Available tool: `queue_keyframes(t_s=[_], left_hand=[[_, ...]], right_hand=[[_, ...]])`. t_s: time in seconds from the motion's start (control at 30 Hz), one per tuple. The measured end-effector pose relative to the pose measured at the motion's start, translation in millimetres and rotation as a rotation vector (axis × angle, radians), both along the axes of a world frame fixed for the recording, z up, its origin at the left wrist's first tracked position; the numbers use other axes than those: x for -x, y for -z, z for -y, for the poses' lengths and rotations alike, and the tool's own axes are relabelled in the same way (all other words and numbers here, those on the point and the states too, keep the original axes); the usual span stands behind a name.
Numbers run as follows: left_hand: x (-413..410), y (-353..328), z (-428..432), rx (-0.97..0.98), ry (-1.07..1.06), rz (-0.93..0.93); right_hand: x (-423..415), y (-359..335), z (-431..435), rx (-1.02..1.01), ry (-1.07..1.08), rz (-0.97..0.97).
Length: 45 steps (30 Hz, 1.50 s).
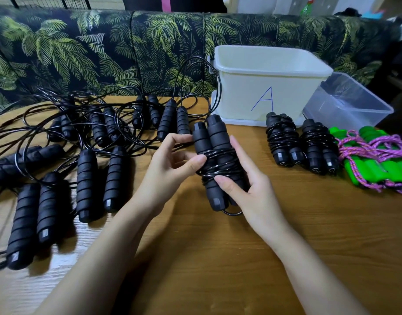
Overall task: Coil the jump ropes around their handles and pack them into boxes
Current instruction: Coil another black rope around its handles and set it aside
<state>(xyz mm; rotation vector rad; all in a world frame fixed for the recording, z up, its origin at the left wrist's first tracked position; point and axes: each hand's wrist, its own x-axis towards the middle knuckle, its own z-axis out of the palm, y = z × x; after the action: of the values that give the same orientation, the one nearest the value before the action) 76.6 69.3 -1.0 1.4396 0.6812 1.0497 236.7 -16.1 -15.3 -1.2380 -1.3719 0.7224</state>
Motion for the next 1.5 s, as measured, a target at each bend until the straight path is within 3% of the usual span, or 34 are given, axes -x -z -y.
queue_keyframes(t_s=[0.2,0.33,0.63,0.8,0.93,1.1,1.33,1.5], left_hand=[[-7.2,4.1,4.5,-0.078,-0.161,-0.018],[-4.6,4.2,4.1,-0.137,-0.242,-0.089],[-1.1,-4.4,5.0,-0.11,-0.07,-0.051],[-7.9,3.8,9.8,-0.174,-0.138,-0.081],[-6.8,5.7,7.2,-0.182,-0.025,-0.096],[-7.0,5.1,4.9,-0.131,0.027,-0.026],[-4.2,3.6,0.0,0.039,-0.082,0.068],[0.4,-4.4,1.2,0.114,0.072,0.045]], right_hand=[[3.0,7.8,-3.4,-0.184,0.238,0.382],[6.4,12.3,-2.8,-0.111,0.233,0.476],[-6.1,2.5,-2.4,0.042,0.073,0.091],[6.8,-4.4,3.1,0.181,0.265,0.488],[6.8,2.2,0.2,0.116,0.367,0.606],[4.4,5.1,-0.6,0.027,0.376,0.486],[11.6,7.8,0.8,-0.041,0.175,0.13],[12.8,0.2,4.2,-0.073,0.023,0.017]])
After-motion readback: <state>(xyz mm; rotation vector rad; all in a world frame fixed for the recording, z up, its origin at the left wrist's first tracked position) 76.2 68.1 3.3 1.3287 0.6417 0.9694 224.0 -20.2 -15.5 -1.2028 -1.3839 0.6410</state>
